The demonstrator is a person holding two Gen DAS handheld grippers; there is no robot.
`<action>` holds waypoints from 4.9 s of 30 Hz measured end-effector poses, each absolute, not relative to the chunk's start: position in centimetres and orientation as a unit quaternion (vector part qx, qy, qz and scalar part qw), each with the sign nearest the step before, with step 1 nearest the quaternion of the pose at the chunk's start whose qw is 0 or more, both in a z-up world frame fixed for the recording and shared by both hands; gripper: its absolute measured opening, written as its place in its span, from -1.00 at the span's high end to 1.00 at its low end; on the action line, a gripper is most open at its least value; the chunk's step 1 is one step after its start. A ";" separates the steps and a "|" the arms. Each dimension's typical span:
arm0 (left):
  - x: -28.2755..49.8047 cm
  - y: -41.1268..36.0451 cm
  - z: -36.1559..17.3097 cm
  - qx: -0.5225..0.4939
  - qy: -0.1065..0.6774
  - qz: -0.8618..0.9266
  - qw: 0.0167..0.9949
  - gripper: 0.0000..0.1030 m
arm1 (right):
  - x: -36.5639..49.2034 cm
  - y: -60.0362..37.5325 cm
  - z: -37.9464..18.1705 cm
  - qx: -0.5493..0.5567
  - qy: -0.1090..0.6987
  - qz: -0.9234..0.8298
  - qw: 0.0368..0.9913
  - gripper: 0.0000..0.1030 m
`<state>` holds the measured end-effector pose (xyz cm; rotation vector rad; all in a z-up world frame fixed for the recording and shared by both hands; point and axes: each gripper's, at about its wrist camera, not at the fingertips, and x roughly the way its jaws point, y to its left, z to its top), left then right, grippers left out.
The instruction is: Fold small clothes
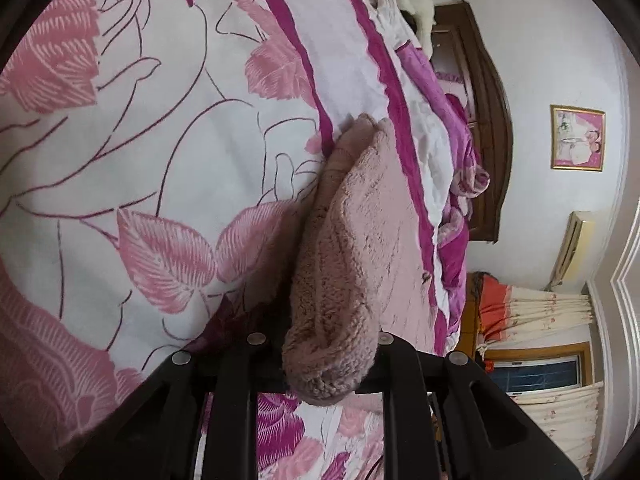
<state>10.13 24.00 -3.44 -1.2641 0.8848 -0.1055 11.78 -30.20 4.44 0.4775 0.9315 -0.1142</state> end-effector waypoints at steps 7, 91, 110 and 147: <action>9.2 23.5 -3.6 -0.574 0.372 -0.046 0.728 1.00 | 13.3 -21.9 12.1 0.076 0.423 -0.021 0.903 -0.57; 12.3 6.0 11.9 -0.297 0.364 -0.051 0.881 1.00 | 19.0 1.2 17.5 -0.154 0.577 0.207 0.775 0.77; 14.1 -2.3 11.6 -0.210 0.374 -0.066 0.901 1.00 | 21.3 -10.3 15.5 -0.028 0.581 0.228 0.781 0.73; 15.6 -15.3 9.1 -0.077 0.380 -0.118 0.914 1.00 | 25.8 -22.6 10.9 0.012 0.520 0.245 0.818 0.69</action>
